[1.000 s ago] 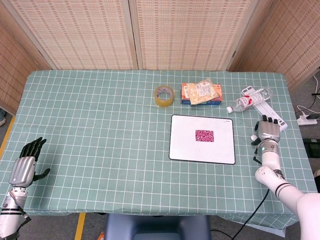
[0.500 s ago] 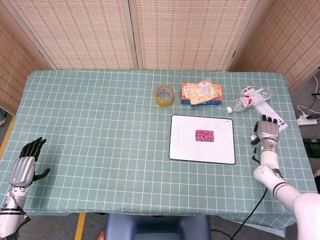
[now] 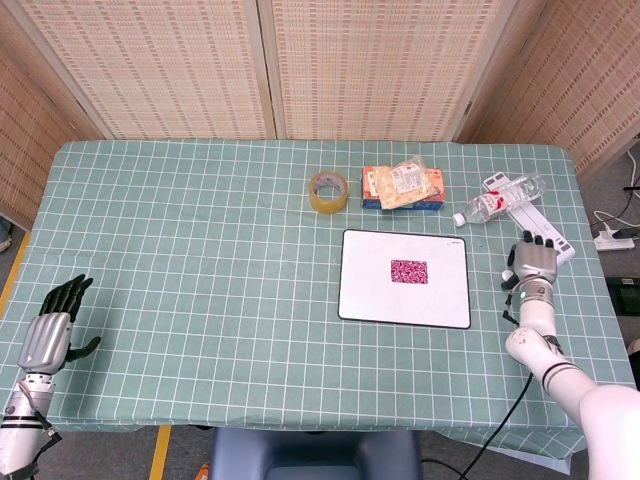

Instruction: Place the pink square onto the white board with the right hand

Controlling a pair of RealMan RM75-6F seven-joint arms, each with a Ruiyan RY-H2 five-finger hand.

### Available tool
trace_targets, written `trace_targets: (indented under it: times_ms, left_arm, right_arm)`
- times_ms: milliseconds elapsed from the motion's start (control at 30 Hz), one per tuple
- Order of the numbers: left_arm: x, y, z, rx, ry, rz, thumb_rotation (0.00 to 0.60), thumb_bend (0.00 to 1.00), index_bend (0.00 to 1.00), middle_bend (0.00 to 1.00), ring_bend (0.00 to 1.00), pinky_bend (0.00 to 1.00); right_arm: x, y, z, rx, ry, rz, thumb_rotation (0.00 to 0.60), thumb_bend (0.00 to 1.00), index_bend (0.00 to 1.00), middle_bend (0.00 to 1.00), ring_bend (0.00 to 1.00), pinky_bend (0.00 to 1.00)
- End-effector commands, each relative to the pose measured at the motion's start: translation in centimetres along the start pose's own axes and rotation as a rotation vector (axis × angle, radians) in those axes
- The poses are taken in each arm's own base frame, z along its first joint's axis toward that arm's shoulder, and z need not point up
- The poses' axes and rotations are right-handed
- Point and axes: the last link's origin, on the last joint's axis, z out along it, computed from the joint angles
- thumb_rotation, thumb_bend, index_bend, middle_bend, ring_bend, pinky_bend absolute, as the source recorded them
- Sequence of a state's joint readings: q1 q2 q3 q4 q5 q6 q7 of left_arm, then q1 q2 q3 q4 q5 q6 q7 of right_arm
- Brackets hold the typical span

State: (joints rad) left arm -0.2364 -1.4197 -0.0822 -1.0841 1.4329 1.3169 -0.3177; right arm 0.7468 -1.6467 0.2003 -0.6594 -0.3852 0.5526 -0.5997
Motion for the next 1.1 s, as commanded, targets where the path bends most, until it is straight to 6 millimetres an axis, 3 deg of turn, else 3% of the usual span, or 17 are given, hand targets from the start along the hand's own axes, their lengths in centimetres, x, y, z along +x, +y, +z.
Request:
trace_targets:
  times_ms: [33, 1100]
  left_arm:
    - [-0.02, 0.0, -0.01, -0.001, -0.001, 0.0, 0.6, 0.19, 0.0, 0.0, 0.0, 0.0]
    - [-0.25, -0.01, 0.08, -0.005, -0.013, -0.003, 0.6, 0.19, 0.0, 0.0, 0.0, 0.0]
  right_arm:
    - [-0.04, -0.05, 0.01, 0.0, -0.001, 0.0, 0.6, 0.15, 0.49, 0.0, 0.0, 0.0]
    - [0.08, 0.05, 0.16, -0.018, -0.021, 0.017, 0.6, 0.18, 0.53, 0.0, 0.0, 0.0]
